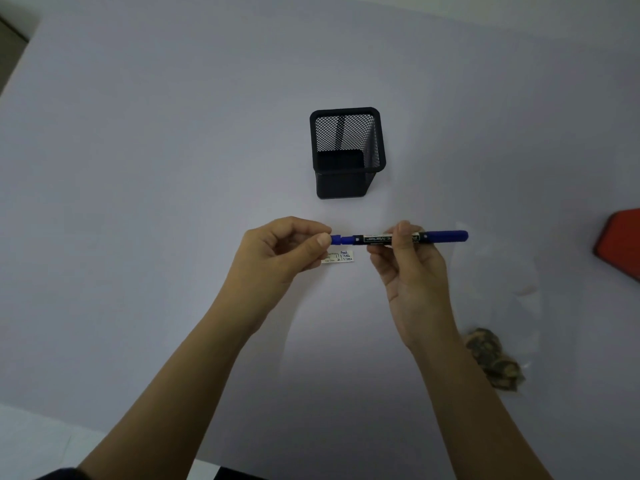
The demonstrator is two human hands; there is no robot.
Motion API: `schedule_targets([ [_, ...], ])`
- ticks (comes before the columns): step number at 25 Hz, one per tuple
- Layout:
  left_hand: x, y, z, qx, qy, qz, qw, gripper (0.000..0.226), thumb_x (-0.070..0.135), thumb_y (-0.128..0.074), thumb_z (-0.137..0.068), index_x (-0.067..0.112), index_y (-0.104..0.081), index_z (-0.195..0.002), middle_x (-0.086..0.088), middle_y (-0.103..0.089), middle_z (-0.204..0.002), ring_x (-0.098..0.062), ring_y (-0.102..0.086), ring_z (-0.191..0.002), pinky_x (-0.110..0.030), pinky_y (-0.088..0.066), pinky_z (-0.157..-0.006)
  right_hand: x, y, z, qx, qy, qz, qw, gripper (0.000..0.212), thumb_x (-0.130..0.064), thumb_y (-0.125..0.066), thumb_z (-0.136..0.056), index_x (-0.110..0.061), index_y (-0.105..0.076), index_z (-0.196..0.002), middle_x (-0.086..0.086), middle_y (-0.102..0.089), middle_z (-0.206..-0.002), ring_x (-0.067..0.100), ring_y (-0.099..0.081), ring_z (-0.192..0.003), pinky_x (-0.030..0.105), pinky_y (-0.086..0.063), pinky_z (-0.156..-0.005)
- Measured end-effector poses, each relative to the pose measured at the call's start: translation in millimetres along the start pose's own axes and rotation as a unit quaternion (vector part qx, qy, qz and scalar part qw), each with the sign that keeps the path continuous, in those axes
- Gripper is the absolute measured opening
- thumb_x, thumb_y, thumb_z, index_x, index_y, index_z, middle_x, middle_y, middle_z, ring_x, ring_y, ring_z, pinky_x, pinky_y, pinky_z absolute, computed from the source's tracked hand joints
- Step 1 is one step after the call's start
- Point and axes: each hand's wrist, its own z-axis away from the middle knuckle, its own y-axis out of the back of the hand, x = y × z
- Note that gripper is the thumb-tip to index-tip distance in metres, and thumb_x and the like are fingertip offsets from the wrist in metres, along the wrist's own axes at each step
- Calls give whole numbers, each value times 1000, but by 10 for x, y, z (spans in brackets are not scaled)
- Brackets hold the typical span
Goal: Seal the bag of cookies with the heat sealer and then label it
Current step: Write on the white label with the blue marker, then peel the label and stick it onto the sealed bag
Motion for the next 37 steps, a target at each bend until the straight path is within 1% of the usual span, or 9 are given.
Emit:
schedule_targets([
  [13, 47, -129, 69, 56, -3, 29, 998, 10, 19, -61, -85, 18, -70, -81, 4, -68, -62, -4, -60, -56, -14, -52, -59, -66, -40, 24, -66, 110, 86, 988, 15, -27, -60, -72, -15, -57, -82, -9, -69, -69, 6, -68, -71, 19, -55, -70],
  [16, 155, -172, 2, 90, -38, 57, 994, 10, 17, -61, -86, 17, -71, -84, 3, -68, -64, -5, -62, -60, -14, -53, -63, -287, -119, -55, -101, 150, 93, 979, 28, -28, -59, -75, -21, -54, -102, -9, -69, -85, 5, -66, -85, 19, -53, -77],
  [19, 321, -165, -156, 98, -110, 35, 989, 10, 17, -61, -88, 18, -70, -91, 3, -70, -74, -6, -65, -67, -19, -55, -71, -560, -213, -226, -45, 221, 59, 972, 35, -19, -55, -90, -26, -39, -121, -1, -65, -103, 7, -64, -95, 21, -52, -80],
  [22, 404, -89, -380, 149, -162, -112, 969, 25, 27, -55, -92, 24, -63, -116, 8, -69, -102, -1, -63, -80, -10, -49, -75, -713, -310, -451, -21, 367, 198, 909, 32, -10, -52, -95, -25, -36, -119, 7, -65, -103, 6, -66, -89, 22, -53, -80],
  [25, 392, -38, -602, 189, -144, -235, 943, 37, 27, -50, -95, 20, -51, -132, 3, -61, -126, -1, -56, -88, 2, -36, -71, -603, -422, -702, -61, 417, 381, 823, 26, -17, -55, -93, -14, -47, -117, 6, -67, -101, 6, -65, -87, 16, -52, -80],
  [29, 310, -99, -733, 147, -132, -250, 948, 40, 21, -48, -96, 15, -47, -136, -5, -62, -125, -4, -56, -85, 8, -36, -58, -347, -448, -889, -83, 431, 536, 721, 32, -26, -56, -91, -13, -53, -120, 4, -64, -105, 21, -56, -97, 44, -50, -83],
  [32, 302, -116, -728, 158, -144, -245, 946, 39, 19, -48, -96, 15, -47, -135, -3, -63, -121, -3, -56, -80, 7, -37, -58, -324, -428, -941, -28, 435, 582, 686, 48, -34, -50, -93, -14, -43, -136, 9, -49, -138, 26, -41, -126, 37, -33, -102],
  [35, 220, -33, -622, 218, -179, -189, 941, 33, 24, -50, -95, 22, -52, -128, 6, -63, -111, -2, -59, -82, 4, -40, -64, -350, -275, -895, -28, 402, 573, 713, 66, -35, -47, -94, -10, -17, -147, 12, -20, -155, 21, -19, -140, 29, -15, -110],
  [37, 35, 52, -492, 267, -165, -134, 940, 21, 23, -50, -93, 27, -58, -112, 7, -65, -98, -5, -62, -82, -3, -44, -65, -285, -28, -797, -9, 414, 499, 761, 59, -25, -50, -95, -7, -24, -145, 14, -37, -145, 17, -36, -129, 21, -28, -109],
])
